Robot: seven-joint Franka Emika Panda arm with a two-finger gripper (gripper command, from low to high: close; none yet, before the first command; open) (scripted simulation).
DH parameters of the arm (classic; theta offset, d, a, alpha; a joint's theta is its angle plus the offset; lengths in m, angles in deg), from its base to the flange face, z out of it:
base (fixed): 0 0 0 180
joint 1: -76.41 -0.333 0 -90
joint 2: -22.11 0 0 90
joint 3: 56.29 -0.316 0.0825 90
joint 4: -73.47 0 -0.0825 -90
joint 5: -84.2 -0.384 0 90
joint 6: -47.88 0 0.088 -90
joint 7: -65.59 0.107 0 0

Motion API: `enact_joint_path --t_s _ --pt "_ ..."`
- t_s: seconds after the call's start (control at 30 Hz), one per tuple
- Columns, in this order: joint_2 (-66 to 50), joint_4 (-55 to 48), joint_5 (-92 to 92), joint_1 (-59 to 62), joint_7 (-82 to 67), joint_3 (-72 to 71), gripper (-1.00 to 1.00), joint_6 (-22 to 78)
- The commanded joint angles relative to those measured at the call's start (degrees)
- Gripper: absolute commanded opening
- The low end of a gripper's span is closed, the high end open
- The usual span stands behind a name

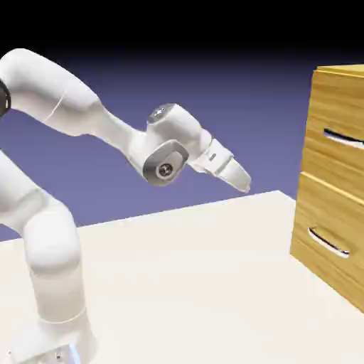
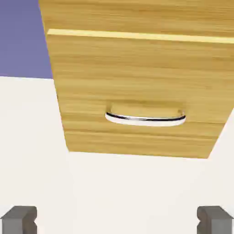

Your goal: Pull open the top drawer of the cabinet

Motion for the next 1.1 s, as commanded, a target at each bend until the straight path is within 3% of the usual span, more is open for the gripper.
enact_joint_path --t_s 0.0,1.07 --pt "0.8 -0.7 -2.5 1.7 -2.5 -1.2 0.00 0.7" --pt "26.8 -23.0 -80.8 56.5 -82.2 -38.2 0.00 21.8"
